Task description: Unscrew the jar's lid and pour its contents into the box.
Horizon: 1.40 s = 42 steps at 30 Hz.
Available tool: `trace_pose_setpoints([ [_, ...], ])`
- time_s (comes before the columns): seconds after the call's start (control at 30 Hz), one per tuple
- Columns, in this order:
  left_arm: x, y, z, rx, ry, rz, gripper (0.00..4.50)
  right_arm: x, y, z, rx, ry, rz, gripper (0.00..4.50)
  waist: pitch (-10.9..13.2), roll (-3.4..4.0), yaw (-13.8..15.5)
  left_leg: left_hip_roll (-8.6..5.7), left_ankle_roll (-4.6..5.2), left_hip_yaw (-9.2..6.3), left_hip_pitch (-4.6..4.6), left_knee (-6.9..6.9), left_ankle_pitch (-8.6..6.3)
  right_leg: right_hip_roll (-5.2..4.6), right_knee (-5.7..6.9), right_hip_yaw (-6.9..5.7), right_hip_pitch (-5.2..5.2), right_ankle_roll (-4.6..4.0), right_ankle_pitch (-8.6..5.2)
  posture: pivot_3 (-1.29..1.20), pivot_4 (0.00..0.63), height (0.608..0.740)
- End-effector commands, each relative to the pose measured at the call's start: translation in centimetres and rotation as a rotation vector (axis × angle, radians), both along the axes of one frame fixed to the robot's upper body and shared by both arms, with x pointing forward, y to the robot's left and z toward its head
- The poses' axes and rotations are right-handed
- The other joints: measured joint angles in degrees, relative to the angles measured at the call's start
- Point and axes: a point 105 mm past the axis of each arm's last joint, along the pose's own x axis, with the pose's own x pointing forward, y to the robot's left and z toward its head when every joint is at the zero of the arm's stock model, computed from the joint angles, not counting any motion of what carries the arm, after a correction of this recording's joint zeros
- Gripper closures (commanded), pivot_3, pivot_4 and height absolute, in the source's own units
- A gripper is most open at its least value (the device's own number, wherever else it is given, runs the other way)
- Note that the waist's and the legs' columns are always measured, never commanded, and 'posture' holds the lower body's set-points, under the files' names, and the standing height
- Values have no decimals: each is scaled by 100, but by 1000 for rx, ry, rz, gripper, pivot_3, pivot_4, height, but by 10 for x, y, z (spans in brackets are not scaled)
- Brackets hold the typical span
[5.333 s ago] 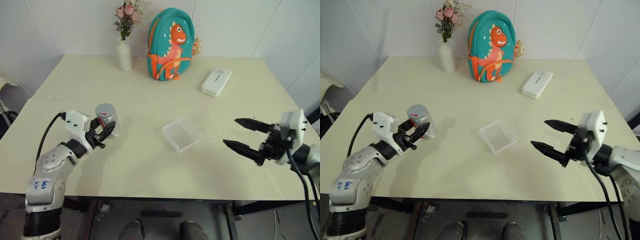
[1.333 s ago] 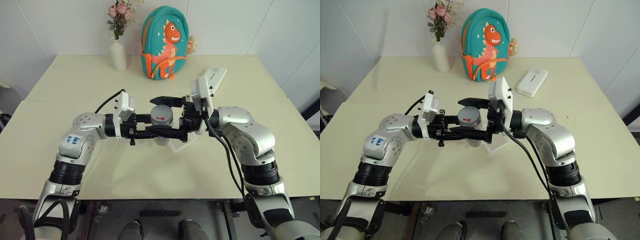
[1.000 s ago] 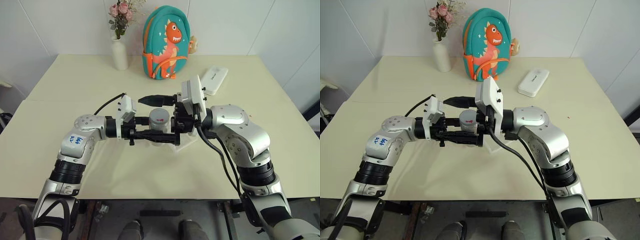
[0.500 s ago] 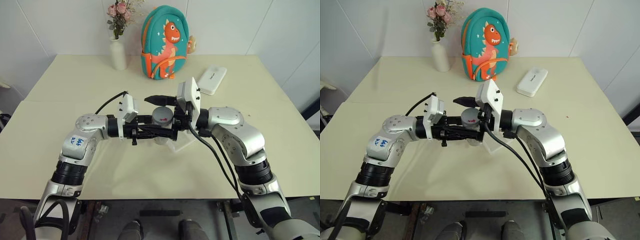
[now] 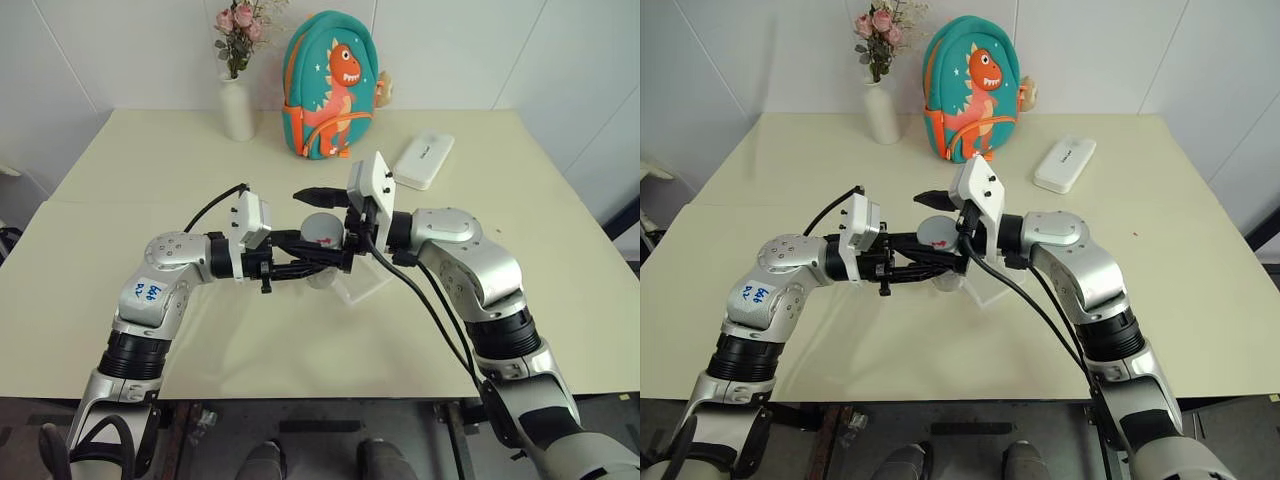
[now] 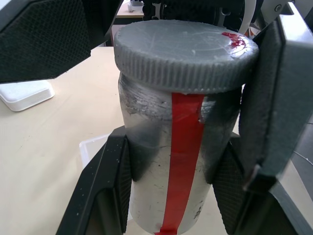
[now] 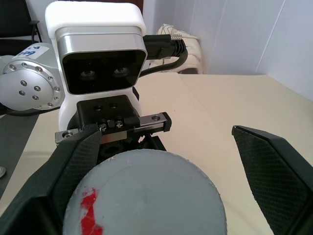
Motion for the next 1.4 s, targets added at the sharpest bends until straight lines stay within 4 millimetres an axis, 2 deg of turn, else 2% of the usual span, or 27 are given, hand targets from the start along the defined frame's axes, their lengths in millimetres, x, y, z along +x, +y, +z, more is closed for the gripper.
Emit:
trace_pose_setpoints([
  [0.03,-9,0,11,-25,-66,-41,2621,-1,-12,22,30,-54,-14,38,0,0,0,0,0,0,0,0,0,0,0,0,0,0,0,0,150,740],
  [0.13,-8,2,10,-27,-65,-35,2621,-2,-17,26,45,-35,-11,38,0,0,-1,0,0,0,0,0,0,0,1,0,0,0,0,0,150,740],
  [0.5,-4,9,8,-34,-55,-11,2621,-7,-38,21,11,12,-34,38,1,0,0,0,0,0,0,0,0,0,0,0,0,0,0,0,150,740],
  [0.63,-2,12,8,-35,-51,4,2621,-18,-45,26,10,29,-9,38,2,-1,10,0,1,0,0,0,0,0,-2,0,1,0,0,0,150,740],
  [0.93,0,11,9,-40,-55,2,2621,-39,-39,36,50,107,70,38,2,-1,6,1,1,0,0,0,0,0,-1,0,1,0,0,0,150,740],
  [1.07,0,7,9,-42,-60,-14,2621,-44,-28,38,65,138,110,38,3,-1,1,1,1,-1,0,1,0,-1,0,0,1,0,0,0,150,740],
  [1.4,-3,-2,12,-52,-66,-50,2621,-28,-6,27,37,91,98,38,3,0,1,1,1,0,0,1,0,0,0,0,1,0,0,0,150,740],
])
